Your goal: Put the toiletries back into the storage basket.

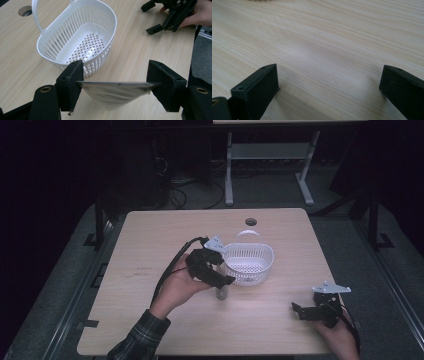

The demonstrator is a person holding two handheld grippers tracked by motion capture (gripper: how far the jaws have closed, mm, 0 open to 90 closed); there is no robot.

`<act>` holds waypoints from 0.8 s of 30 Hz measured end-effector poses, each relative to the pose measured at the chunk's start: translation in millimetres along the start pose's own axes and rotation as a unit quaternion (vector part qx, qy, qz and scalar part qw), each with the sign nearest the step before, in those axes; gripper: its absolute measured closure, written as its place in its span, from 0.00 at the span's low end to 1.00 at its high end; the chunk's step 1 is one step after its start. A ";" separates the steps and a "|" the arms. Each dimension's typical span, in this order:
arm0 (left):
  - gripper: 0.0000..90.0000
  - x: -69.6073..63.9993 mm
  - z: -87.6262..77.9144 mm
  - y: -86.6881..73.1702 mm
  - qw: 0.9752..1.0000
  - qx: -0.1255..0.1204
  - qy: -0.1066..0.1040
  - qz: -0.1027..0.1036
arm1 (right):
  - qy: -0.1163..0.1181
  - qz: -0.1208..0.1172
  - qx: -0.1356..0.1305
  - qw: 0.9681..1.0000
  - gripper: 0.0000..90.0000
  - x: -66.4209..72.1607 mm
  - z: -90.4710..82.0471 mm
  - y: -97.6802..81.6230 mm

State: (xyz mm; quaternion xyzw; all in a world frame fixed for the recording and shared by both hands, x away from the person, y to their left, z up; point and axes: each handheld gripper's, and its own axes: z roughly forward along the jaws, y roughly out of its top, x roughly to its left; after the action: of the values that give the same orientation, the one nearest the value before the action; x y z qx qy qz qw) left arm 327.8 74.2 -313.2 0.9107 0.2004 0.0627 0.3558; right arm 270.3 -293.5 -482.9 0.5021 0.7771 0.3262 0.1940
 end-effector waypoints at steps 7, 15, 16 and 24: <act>0.33 2.6 -1.7 4.8 1.000 -0.002 -0.003 0.001 | 0.000 0.000 0.000 1.000 0.02 0.0 0.0 0.0; 0.33 5.6 -3.1 11.1 1.000 -0.005 -0.003 -0.002 | 0.000 0.000 0.000 1.000 0.02 0.0 0.0 0.0; 0.33 5.6 -3.1 11.7 1.000 -0.007 -0.003 -0.003 | 0.000 0.000 0.000 1.000 0.02 0.0 0.0 0.0; 0.33 8.9 -7.8 18.5 1.000 -0.012 0.000 -0.002 | 0.000 0.000 0.000 1.000 0.02 0.0 0.0 0.0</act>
State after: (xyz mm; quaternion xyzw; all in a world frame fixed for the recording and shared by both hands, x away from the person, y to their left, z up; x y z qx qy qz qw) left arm 339.8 70.4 -295.3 0.9060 0.2017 0.0638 0.3665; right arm 270.3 -293.4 -482.9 0.5023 0.7770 0.3262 0.1938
